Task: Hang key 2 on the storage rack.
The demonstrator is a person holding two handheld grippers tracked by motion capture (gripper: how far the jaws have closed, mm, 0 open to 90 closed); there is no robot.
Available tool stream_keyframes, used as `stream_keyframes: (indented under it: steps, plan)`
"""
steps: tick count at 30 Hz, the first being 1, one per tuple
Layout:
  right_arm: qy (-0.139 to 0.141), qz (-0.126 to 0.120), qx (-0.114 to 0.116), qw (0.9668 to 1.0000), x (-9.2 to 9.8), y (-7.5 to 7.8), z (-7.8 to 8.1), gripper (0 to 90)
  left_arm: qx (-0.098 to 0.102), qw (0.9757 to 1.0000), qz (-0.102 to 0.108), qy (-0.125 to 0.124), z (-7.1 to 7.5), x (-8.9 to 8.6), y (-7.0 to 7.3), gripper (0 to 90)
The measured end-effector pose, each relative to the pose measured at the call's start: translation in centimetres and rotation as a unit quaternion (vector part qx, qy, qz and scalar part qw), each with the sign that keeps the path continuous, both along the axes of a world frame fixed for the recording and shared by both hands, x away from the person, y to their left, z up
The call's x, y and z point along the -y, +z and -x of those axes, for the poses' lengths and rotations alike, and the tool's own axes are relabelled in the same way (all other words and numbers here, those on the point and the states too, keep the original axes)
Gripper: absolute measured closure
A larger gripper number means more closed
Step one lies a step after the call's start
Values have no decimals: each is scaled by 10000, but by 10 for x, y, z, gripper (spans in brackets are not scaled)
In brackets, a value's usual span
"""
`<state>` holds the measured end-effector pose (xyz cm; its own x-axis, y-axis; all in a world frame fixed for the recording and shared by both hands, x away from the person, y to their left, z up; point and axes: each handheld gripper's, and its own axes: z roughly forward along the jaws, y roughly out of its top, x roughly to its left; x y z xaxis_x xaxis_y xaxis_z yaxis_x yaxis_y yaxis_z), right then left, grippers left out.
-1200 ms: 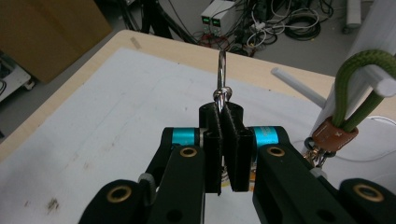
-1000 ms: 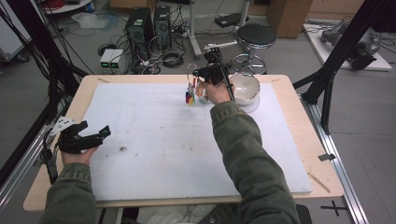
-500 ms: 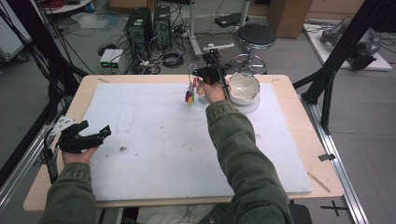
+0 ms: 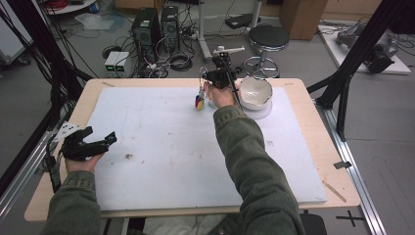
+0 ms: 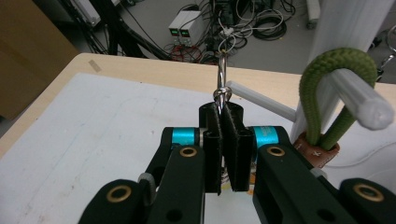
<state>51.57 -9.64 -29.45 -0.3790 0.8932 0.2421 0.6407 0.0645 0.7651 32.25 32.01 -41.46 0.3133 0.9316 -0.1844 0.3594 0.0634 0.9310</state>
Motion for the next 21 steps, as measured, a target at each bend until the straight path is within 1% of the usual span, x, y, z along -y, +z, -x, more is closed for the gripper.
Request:
stream_keyframes:
  steps: [4, 7, 13, 21]
  plan:
    - [-92, 4, -58, 9999, 0, -4, -4, 868, -5, 10000, -21, -12, 0, 0, 0, 17]
    - [-102, 13, -130, 9999, 0, -8, -6, 868, -2, 10000, -13, -4, 0, 0, 0, 17]
    - [-148, 28, -155, 9998, 1, -11, -9, 868, -10, 10000, -31, -10, 0, 0, 0, 17]
    - [-188, 54, -349, 9992, 2, -15, -12, 862, -14, 10000, -33, -3, 0, 0, 0, 17]
